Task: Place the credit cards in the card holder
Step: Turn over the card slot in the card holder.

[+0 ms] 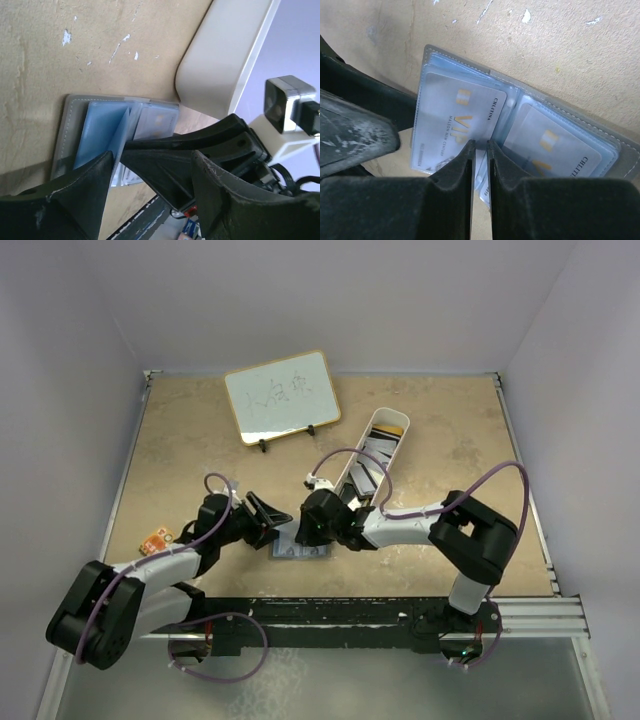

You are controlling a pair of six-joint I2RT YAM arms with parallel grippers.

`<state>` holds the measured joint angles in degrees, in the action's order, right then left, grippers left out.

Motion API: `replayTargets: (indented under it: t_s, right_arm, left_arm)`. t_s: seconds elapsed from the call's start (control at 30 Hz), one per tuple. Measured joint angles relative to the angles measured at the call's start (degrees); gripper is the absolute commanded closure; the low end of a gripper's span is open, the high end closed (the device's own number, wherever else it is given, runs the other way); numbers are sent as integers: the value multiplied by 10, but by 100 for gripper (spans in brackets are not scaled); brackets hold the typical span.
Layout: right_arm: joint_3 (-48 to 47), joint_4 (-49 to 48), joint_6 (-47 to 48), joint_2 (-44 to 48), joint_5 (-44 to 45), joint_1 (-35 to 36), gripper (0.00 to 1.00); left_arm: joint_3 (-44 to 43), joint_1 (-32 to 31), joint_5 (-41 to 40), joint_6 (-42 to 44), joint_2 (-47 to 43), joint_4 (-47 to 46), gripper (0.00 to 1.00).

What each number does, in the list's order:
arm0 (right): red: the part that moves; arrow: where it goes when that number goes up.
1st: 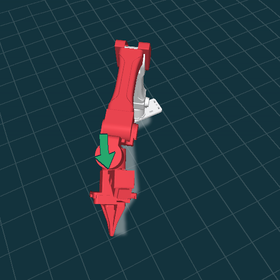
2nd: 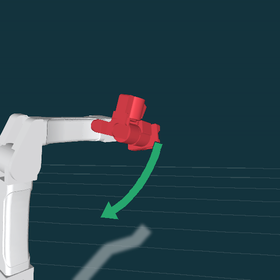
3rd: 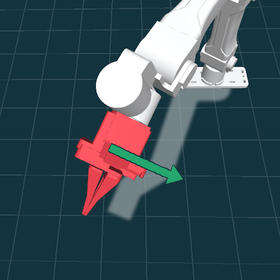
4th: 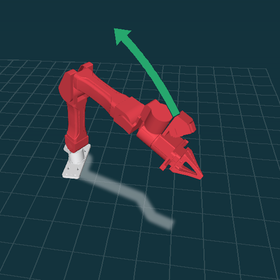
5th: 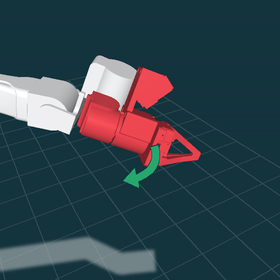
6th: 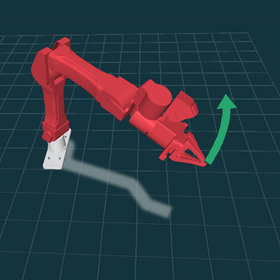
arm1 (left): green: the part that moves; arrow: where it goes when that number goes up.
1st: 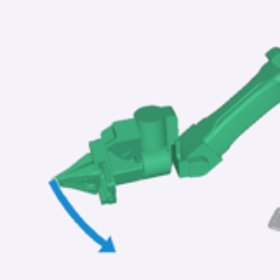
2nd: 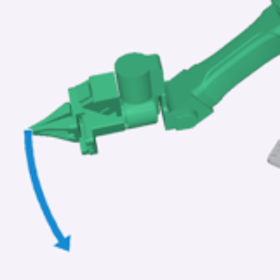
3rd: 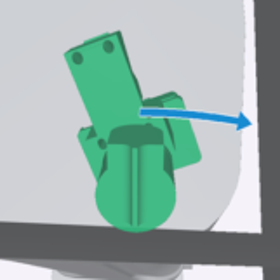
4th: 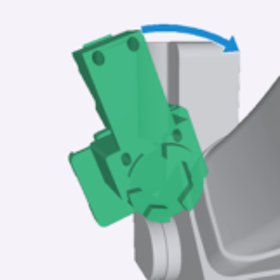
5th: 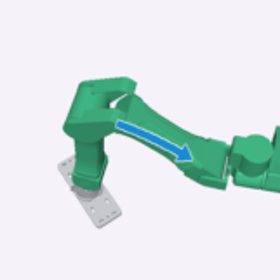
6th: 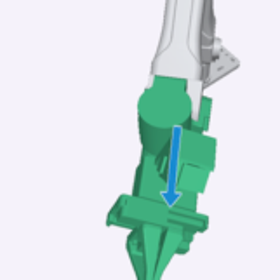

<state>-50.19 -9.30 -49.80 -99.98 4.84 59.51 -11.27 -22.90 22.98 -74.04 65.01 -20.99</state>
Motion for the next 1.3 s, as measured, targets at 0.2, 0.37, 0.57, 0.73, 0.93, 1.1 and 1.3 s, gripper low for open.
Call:
replayTargets:
  t_s: [0.2,0.37,0.57,0.73,0.93,1.1,1.3]
  right_arm:
    - [43,-85,9,5,-40,-14,80]
    - [57,-114,27,8,-54,-22,80]
    - [89,-158,56,17,-76,-38,79]
    - [113,-186,74,31,-90,-52,76]
    - [145,-176,88,73,-84,-60,68]
    - [159,-153,96,107,-68,-60,64]
    - [167,-149,100,114,-59,-60,69]
  left_arm:
    - [26,0,2,-52,-15,-43,40]
    - [26,-7,4,-76,-14,-68,40]
    - [7,-41,-3,-91,-12,-73,40]
    - [-11,-85,-32,-93,-12,-60,40]
    - [-36,-114,-63,-88,-2,-35,40]
    - [-47,-121,-83,-78,17,-12,40]
    - [-60,-131,-86,-78,40,-12,40]
